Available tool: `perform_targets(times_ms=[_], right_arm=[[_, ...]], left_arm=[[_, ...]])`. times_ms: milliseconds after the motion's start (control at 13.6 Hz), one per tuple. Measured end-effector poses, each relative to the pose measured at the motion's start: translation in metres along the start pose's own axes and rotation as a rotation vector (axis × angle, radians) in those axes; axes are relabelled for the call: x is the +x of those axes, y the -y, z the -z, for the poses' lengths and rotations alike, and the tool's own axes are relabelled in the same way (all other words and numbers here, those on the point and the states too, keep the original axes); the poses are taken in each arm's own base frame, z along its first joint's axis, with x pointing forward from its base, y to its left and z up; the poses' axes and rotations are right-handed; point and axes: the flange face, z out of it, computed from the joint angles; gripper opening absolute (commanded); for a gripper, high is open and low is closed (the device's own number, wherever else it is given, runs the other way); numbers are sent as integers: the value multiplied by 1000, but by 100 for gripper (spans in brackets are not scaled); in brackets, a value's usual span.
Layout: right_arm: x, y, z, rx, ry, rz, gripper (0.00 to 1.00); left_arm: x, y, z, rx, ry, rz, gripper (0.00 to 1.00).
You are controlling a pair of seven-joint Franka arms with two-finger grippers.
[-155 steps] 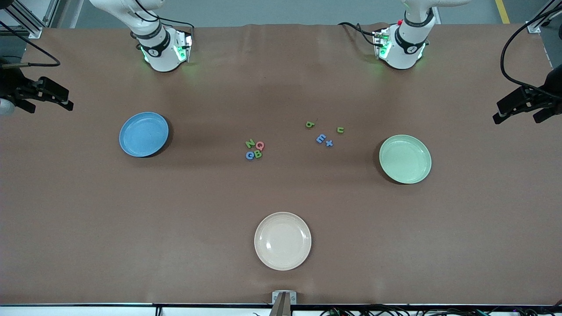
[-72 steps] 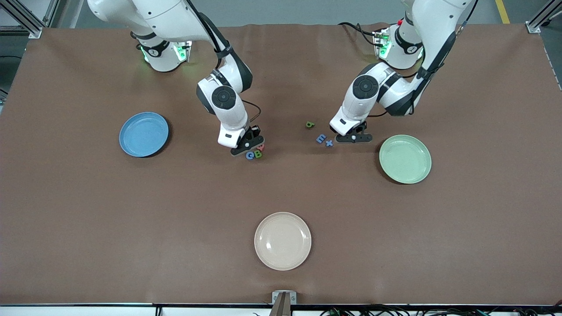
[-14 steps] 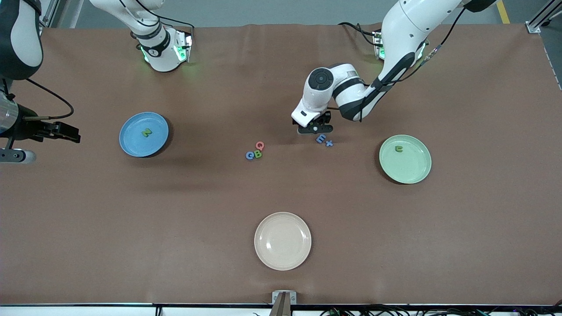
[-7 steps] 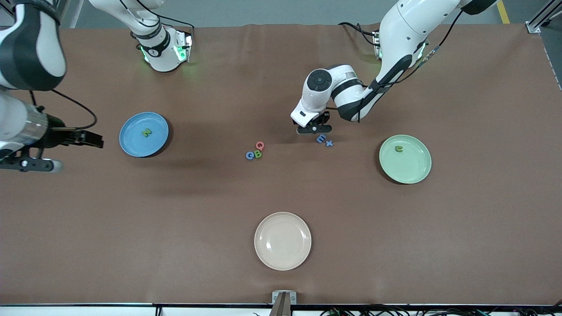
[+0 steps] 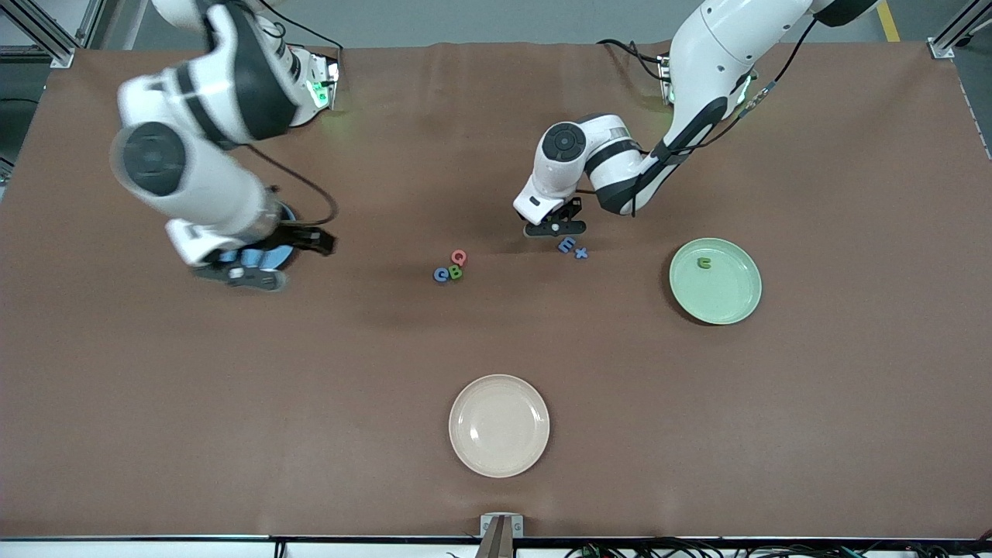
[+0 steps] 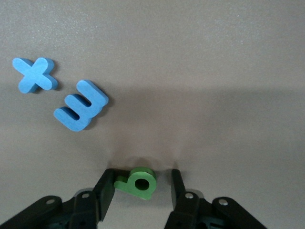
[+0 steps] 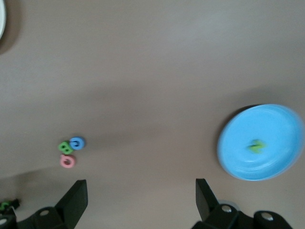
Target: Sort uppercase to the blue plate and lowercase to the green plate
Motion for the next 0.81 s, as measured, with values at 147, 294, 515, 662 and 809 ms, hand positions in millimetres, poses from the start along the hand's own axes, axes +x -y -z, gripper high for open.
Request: perform_targets(times_ms=[147,294,515,662,809], right_arm=[[-43,52,-53,13,-42,13,100],[-85,98,-102,15,-63,51,100],[-108,140,-169,29,-91,57,98],[-114,152,-199,33,-100,58,97],[-119,160,-215,41,-108,51,97]], left_arm=[[0,0,0,2,0,0,45],[0,1,0,4,0,1,42],[1,1,2,4,-3,1,35],[1,1,2,4,-3,1,32],[1,1,2,3,-3,3,31]])
